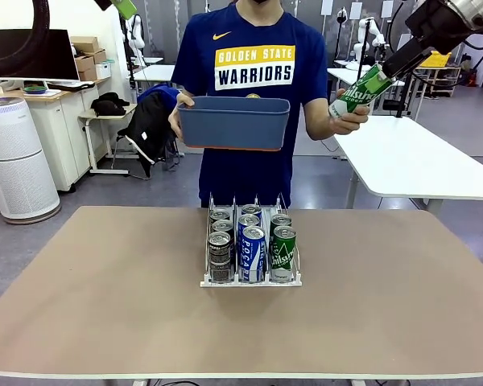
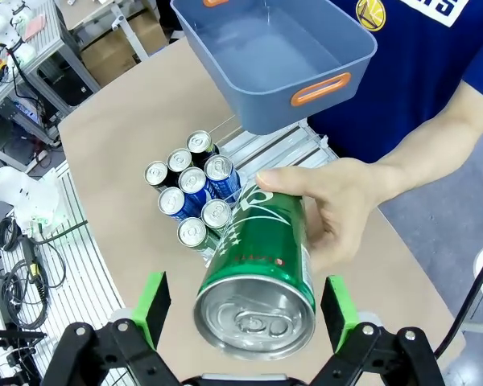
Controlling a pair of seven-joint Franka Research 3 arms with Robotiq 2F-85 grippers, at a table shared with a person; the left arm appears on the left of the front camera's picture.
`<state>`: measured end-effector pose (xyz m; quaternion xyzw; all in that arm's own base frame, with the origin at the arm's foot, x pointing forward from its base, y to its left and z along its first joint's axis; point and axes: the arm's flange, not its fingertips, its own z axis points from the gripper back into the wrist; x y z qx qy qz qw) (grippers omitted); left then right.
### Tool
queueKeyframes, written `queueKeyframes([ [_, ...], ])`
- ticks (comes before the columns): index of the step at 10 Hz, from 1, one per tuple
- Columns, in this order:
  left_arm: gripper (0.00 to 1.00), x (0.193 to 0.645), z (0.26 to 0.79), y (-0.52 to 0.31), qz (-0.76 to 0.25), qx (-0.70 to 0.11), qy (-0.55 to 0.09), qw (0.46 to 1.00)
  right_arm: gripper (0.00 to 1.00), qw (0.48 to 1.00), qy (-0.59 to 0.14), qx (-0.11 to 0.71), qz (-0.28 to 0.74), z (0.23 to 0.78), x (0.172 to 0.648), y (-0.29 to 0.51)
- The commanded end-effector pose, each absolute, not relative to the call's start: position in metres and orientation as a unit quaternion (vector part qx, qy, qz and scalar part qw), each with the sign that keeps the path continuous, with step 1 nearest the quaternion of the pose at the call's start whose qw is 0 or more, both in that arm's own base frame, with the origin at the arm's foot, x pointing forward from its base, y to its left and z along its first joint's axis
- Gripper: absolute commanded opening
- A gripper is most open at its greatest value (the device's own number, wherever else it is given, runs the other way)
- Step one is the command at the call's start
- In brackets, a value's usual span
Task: Fill the beverage cans into the dispenser.
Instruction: Pick up the Sprite handed by the human.
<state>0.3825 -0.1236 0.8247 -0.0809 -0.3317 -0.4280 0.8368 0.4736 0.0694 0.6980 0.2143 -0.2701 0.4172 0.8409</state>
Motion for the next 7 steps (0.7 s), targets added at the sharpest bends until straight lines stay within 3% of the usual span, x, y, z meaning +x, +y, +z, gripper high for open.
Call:
queueKeyframes([
  [1, 1.00, 0.3806, 0.8245, -0.1219, -0.427, -0.081, -0.332, 0.837, 1.00, 0.837, -0.274, 0.226, 0.416, 0.6983, 0.4766, 0.0737],
  [7, 1.00, 0.3806, 0.8245, -0.1219, -0.427, -0.081, -0.332, 0.837, 1.00, 0.830, -0.274, 0.237, 0.424, 0.6935, 0.4812, 0.0801],
])
